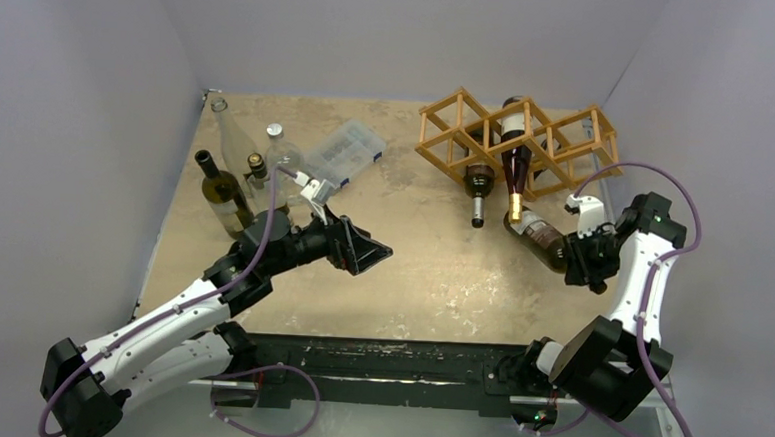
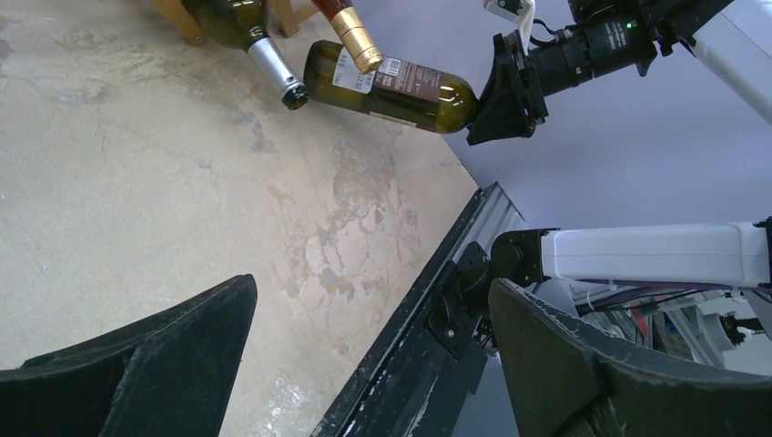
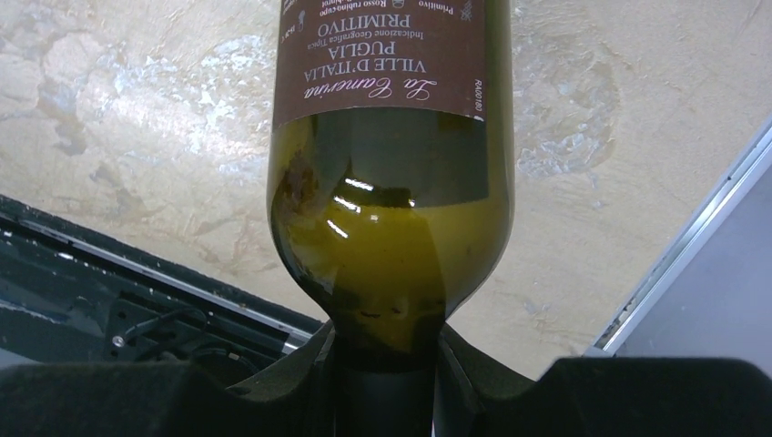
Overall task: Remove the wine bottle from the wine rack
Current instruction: Pick up the wine bottle from the wine rack.
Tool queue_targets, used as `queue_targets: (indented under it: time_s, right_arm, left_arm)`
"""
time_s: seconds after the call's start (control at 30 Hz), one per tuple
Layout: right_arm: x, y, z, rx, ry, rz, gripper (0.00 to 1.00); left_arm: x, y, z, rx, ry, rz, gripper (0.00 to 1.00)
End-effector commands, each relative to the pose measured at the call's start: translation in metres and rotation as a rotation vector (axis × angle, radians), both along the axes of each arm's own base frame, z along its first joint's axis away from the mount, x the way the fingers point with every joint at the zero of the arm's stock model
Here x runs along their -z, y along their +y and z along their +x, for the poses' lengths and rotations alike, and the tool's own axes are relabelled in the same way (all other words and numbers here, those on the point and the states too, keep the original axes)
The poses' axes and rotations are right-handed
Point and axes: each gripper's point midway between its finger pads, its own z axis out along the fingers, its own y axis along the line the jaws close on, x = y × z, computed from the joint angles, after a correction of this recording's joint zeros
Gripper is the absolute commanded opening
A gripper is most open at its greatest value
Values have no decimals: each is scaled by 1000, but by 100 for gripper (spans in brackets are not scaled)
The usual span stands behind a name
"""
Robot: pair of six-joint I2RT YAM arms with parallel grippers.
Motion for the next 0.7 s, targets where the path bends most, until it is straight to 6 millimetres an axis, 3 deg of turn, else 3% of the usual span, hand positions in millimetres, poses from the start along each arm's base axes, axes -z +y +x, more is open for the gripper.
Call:
queue_targets:
  time_s: [0.0,0.33,0.67]
  right_arm:
    - [-25,-4,8,-109,-83,-54,0]
    - [-27,-2,-10,-250,-11,-62,0]
    - [-39,-6,-3,-426,-82,-146,0]
  left_arm:
    - [-14,-7,-5,49,-76,-37,100]
    - [-23,-14,-13,103,-127,-44,100]
    - [-33,-34,-27,242,-179,-51,100]
